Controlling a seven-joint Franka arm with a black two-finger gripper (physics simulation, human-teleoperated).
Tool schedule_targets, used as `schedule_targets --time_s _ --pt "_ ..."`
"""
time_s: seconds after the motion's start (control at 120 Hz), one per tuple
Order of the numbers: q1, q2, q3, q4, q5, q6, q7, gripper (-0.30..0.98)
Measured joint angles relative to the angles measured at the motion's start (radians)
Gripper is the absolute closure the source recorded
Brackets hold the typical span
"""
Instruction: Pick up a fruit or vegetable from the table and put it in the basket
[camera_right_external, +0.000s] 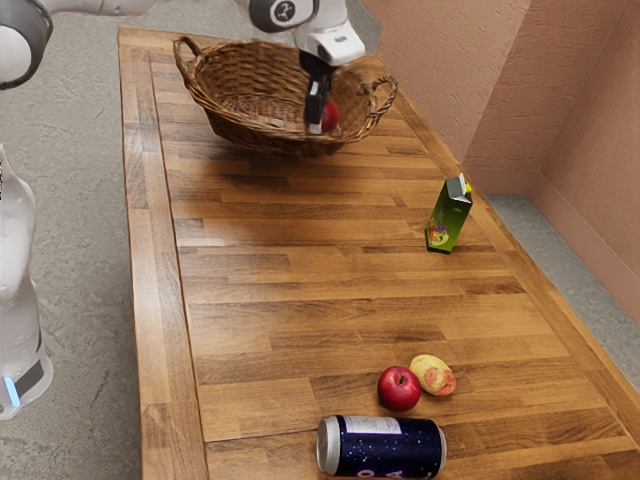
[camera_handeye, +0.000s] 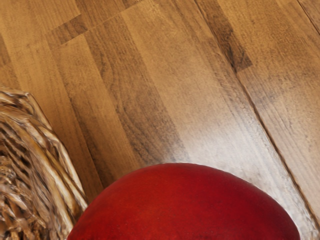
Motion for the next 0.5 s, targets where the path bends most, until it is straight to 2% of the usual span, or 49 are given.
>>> schedule_targets --time_s 0.092,0.15,0.3,0.358,0.5 --pt "0.011 0.08 0.147 0.148 -0.003 -0.041 0.022 0.33" --pt "0.04 0.12 0.192 0.195 -0.005 -0.063 0.038 0.33" --pt "0.077 0.169 0.215 0.226 -0.01 -0.091 0.077 0.32" --pt "0.082 0.178 0.217 0.227 -0.015 -0.095 0.092 0.19" --pt "0.086 0.182 0.216 0.223 -0.021 -0.105 0.124 0.07"
